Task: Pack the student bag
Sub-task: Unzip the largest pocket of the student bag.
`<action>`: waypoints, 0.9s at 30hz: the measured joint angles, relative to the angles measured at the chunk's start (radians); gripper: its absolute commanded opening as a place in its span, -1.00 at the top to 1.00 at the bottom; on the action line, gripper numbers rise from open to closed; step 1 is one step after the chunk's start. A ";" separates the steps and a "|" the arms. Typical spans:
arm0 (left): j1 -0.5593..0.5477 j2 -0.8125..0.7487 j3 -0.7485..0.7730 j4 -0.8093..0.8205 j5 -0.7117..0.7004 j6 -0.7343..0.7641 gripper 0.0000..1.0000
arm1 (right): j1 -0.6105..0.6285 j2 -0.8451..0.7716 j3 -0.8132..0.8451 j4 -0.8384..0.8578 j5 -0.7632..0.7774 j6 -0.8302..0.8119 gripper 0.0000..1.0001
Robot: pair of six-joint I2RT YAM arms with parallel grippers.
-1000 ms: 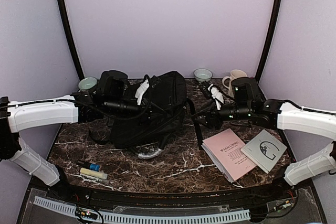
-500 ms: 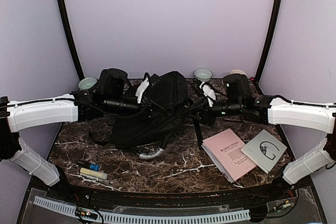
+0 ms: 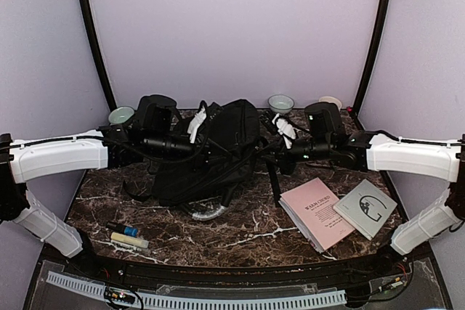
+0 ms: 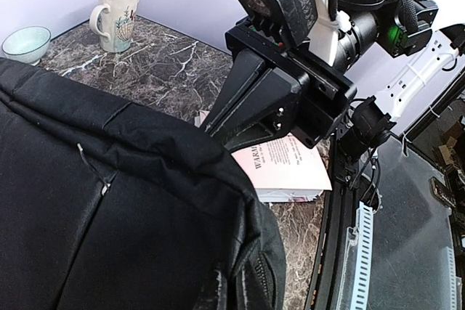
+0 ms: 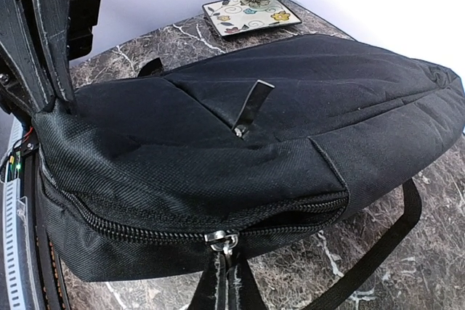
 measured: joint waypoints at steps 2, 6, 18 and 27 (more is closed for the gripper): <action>0.000 0.000 0.000 -0.001 -0.002 -0.003 1.00 | 0.003 0.000 0.001 -0.005 0.005 -0.008 1.00; 0.000 0.003 0.015 -0.025 -0.031 -0.017 1.00 | 0.010 0.000 0.030 -0.066 0.015 -0.025 1.00; -0.013 0.142 0.198 -0.166 -0.140 -0.102 1.00 | 0.090 -0.005 0.143 -0.311 0.079 -0.037 1.00; -0.026 0.254 0.317 -0.245 -0.129 -0.142 1.00 | 0.148 -0.003 0.148 -0.368 0.169 0.009 1.00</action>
